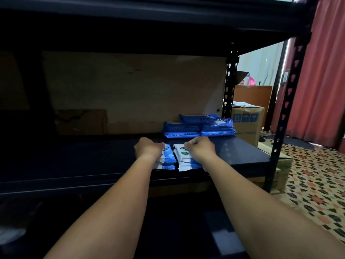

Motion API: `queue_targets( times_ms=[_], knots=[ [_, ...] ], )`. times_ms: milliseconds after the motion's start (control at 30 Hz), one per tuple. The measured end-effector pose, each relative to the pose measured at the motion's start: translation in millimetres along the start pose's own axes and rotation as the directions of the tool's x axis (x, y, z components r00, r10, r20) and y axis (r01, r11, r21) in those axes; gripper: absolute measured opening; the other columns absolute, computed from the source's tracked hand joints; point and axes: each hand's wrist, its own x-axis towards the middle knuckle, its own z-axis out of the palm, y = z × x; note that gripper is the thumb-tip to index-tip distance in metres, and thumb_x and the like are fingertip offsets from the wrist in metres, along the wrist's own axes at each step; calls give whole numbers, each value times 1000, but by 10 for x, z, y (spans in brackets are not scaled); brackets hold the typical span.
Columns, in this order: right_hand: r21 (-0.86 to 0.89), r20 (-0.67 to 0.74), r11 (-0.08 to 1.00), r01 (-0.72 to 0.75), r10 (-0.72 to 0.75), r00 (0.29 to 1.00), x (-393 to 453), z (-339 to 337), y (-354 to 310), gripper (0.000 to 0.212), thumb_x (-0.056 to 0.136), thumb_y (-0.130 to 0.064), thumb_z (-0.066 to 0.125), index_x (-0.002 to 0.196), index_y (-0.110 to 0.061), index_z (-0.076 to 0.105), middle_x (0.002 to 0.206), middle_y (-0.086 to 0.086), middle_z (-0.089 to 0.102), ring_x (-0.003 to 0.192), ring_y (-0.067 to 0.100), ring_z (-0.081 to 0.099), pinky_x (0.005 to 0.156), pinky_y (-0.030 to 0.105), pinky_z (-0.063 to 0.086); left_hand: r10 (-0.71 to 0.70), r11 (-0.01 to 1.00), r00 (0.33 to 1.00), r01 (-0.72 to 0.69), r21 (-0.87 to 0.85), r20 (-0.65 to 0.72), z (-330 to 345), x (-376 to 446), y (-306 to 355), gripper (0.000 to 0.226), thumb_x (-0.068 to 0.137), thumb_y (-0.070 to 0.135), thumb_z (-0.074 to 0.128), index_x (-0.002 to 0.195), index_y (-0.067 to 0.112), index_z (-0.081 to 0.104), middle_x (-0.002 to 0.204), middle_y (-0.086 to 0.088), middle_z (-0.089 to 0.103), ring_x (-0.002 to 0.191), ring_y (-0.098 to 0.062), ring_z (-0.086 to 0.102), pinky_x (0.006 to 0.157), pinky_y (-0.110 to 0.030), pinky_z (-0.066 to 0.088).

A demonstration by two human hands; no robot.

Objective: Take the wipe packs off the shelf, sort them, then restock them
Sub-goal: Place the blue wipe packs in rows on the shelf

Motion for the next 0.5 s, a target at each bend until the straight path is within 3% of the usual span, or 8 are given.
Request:
queue_targets(
  times_ms=[100,200,267,367,433,500],
  knots=[
    [79,46,996,30,-34,998,-53,-64,74,16,98,-33,64,103,-19,70,109,-4,66,110,18,61,88,28,43,6,1000,1000,-6,19,3,-48,-19,-1,58,92,40,71,133,2,57,134,-15,59,115,-30,62,80,-32,48],
    [12,126,986,168,-169,978,-163,-175,170,28,90,-31,71,117,-29,67,123,-6,57,113,13,55,91,27,40,190,982,982,-190,-14,9,-135,-104,-61,69,93,54,63,147,13,49,149,-8,50,133,-26,51,98,-30,42],
    [-110,195,945,309,-285,939,-236,-228,262,40,82,-26,76,120,-32,67,132,-5,49,121,11,50,100,24,38,426,900,904,-428,78,47,-211,-225,-155,69,90,64,60,148,29,49,155,-2,43,143,-23,38,110,-30,32],
    [-235,245,867,439,-385,890,-299,-201,364,52,77,-18,78,127,-30,66,134,-6,43,122,6,45,98,2,28,683,622,680,-733,274,267,-284,-353,-375,61,86,66,61,142,42,54,158,7,33,145,-17,21,117,-30,21],
    [-261,238,843,469,-415,878,-294,-124,377,52,80,-16,75,130,-29,64,133,-7,43,122,7,46,102,5,29,709,497,601,-797,344,368,-267,-327,-515,50,91,53,66,140,42,57,154,10,40,141,-14,24,120,-34,27],
    [-275,250,837,473,-413,876,-284,-23,339,51,85,-17,72,133,-29,61,136,-6,43,125,10,46,109,18,33,728,477,595,-796,372,341,-254,-236,-576,45,94,36,67,138,38,59,148,9,48,138,-14,30,118,-34,31]
  ],
)
